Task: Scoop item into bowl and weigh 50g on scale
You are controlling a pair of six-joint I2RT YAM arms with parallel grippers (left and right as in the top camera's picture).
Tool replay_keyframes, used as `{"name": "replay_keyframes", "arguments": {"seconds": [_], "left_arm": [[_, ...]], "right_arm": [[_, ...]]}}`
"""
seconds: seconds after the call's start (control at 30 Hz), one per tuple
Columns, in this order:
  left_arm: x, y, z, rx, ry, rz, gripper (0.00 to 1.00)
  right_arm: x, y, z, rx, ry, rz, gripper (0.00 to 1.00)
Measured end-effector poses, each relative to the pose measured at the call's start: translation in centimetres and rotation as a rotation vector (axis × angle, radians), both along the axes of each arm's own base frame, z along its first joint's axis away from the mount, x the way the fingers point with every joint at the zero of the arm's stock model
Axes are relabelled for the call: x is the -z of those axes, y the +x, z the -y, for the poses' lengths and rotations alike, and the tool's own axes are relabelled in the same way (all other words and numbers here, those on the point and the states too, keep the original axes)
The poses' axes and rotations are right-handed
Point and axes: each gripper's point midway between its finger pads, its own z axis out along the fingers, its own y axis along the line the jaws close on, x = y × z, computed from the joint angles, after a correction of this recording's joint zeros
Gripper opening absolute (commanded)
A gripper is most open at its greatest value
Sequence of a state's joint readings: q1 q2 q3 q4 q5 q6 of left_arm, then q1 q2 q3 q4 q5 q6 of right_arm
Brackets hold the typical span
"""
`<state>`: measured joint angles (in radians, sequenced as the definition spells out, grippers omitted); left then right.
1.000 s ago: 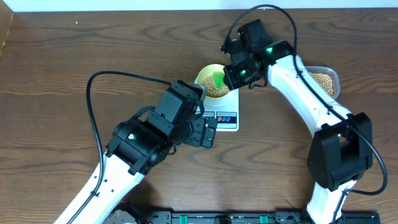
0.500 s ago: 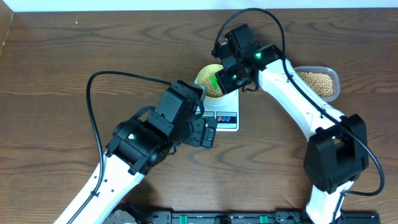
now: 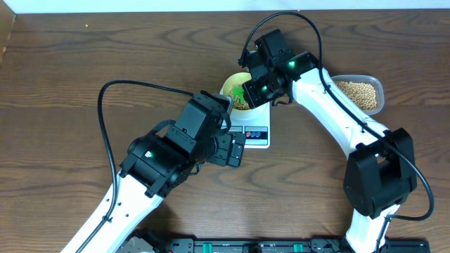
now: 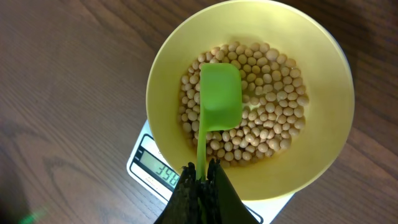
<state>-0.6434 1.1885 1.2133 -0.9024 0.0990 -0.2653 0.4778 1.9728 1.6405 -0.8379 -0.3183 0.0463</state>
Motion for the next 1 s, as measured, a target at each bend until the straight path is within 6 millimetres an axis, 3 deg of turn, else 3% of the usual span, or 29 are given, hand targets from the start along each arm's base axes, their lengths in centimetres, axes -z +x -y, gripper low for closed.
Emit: {"name": "replay_keyframes", "arguments": {"seconds": [0.4, 0.73, 1.0], "left_arm": [[0.0, 0.0, 0.0, 0.0, 0.0, 0.0, 0.98], [0.0, 0.0, 0.0, 0.0, 0.0, 0.0, 0.98], [0.0, 0.0, 0.0, 0.0, 0.0, 0.0, 0.98]], "right_arm": [[0.0, 0.3, 0.4, 0.029, 0.008, -0.011, 0.01], [0.2, 1.7, 2.9, 0.103, 0.007, -0.022, 0.01], [0.2, 1.6, 2.8, 0.104, 0.018, -0.03, 0.01]]}}
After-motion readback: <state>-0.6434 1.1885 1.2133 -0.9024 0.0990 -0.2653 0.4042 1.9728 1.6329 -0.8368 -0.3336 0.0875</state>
